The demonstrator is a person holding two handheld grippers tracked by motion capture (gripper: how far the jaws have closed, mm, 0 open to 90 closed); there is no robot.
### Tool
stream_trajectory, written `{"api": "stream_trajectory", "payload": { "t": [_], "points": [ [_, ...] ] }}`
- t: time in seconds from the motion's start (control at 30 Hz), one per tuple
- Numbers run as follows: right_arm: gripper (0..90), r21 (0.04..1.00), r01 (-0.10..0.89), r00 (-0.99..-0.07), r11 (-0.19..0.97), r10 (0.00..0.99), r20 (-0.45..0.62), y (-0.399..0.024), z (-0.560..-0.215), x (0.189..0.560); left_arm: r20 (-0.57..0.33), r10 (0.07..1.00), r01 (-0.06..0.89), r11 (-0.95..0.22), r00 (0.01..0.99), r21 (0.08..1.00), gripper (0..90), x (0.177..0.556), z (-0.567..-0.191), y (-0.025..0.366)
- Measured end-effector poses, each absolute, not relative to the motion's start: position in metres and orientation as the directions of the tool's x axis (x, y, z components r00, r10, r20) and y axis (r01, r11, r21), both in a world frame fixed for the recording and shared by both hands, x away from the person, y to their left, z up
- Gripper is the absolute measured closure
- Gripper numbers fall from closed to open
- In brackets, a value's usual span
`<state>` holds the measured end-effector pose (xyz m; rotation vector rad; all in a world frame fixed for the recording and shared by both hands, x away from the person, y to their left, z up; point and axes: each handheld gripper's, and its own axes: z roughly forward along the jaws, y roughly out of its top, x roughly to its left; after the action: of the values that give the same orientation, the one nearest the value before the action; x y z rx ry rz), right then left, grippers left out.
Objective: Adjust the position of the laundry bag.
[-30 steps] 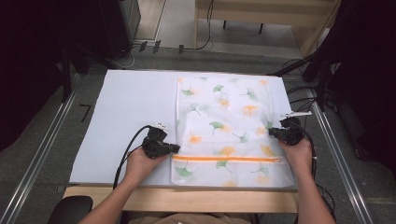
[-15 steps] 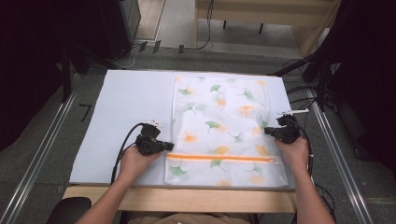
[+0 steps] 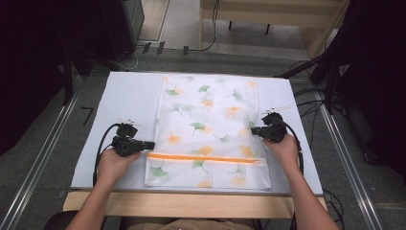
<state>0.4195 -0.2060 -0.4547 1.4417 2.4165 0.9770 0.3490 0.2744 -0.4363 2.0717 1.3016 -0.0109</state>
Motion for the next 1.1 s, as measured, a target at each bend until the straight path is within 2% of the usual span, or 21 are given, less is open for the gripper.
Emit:
{"api": "stream_trajectory", "payload": {
  "t": [0.63, 0.73, 0.77, 0.87, 0.93, 0.97, 1.1],
  "points": [
    [89.0, 0.604, 0.721, -0.549, 0.341, 0.812, 0.197, -0.181, -0.457, 0.427, -0.332, 0.831, 0.821, -0.231, 0.445, 0.522, 89.9, 0.352, -0.44, 0.296],
    [82.7, 0.596, 0.727, -0.545, 0.341, 0.814, 0.2, -0.181, -0.46, 0.429, -0.34, 0.832, 0.825, -0.225, 0.439, 0.518, 88.8, 0.352, -0.439, 0.296],
    [73.6, 0.605, 0.721, -0.547, 0.337, 0.813, 0.2, -0.183, -0.461, 0.43, -0.351, 0.828, 0.824, -0.213, 0.438, 0.525, 81.4, 0.352, -0.438, 0.296],
    [63.2, 0.622, 0.712, -0.547, 0.326, 0.813, 0.201, -0.187, -0.458, 0.428, -0.344, 0.828, 0.81, -0.204, 0.442, 0.55, 67.2, 0.351, -0.435, 0.297],
    [60.1, 0.628, 0.707, -0.543, 0.325, 0.818, 0.188, -0.189, -0.454, 0.425, -0.339, 0.83, 0.803, -0.2, 0.444, 0.561, 59.3, 0.351, -0.434, 0.297],
    [60.1, 0.628, 0.707, -0.543, 0.325, 0.818, 0.188, -0.189, -0.454, 0.425, -0.325, 0.833, 0.792, -0.202, 0.449, 0.576, 59.3, 0.35, -0.432, 0.296],
    [56.5, 0.644, 0.696, -0.544, 0.318, 0.818, 0.184, -0.196, -0.446, 0.414, -0.309, 0.827, 0.773, -0.216, 0.47, 0.596, 47.9, 0.349, -0.427, 0.291]
  ]
}}
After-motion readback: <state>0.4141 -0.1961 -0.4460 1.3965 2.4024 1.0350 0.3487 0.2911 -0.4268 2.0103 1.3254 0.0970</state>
